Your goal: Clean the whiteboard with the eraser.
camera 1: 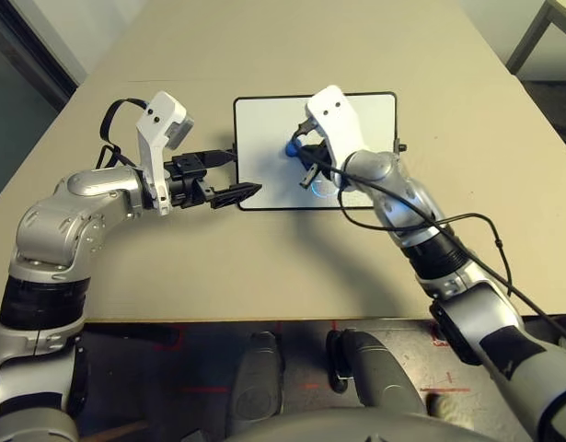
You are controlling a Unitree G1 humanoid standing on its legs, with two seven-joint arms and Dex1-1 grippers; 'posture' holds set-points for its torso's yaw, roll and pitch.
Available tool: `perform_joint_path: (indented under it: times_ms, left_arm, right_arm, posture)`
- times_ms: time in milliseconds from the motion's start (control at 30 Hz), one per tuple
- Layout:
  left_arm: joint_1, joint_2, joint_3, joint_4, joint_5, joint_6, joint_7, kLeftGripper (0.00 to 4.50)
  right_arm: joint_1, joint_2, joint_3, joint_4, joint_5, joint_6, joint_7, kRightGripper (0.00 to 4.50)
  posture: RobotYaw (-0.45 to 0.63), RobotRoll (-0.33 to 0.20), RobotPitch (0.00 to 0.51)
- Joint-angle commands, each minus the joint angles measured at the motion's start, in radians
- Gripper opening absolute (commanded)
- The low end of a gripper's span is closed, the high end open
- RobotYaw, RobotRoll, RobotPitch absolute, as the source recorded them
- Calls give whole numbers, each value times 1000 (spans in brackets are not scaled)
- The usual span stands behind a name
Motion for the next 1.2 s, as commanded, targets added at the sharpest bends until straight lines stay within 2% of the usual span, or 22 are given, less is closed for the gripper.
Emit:
perform_joint_path:
  times_ms: [33, 333, 567, 733, 900, 1200]
  left_arm:
    - [-1, -1, -17, 11, 10, -9, -8, 4500]
    - [3, 0, -24, 22, 15, -21, -19, 4500]
    - [-12, -1, -33, 41, 22, -33, -29, 4500]
    - [-15, 2, -35, 47, 22, -33, -31, 4500]
    - [-16, -1, -37, 49, 23, -33, -32, 4500]
    - [-18, -6, -40, 45, 21, -30, -27, 4500]
  right_arm:
    - [12, -31, -36, 41, -11, 69, -32, 1]
    - [93, -86, -33, -54, -8, 138, -21, 1]
    - [209, -82, 31, -97, 0, 167, -4, 1]
    - [251, -79, 70, -75, 1, 161, 6, 1]
    - [253, -78, 73, -44, -4, 139, 1, 1]
    - [179, -85, -7, -2, -6, 107, -36, 1]
  posture:
    - [-76, 0, 170]
    - [-81, 0, 169]
    - [-80, 0, 164]
    - [-80, 0, 167]
    - [-84, 0, 170]
    - [-89, 0, 169]
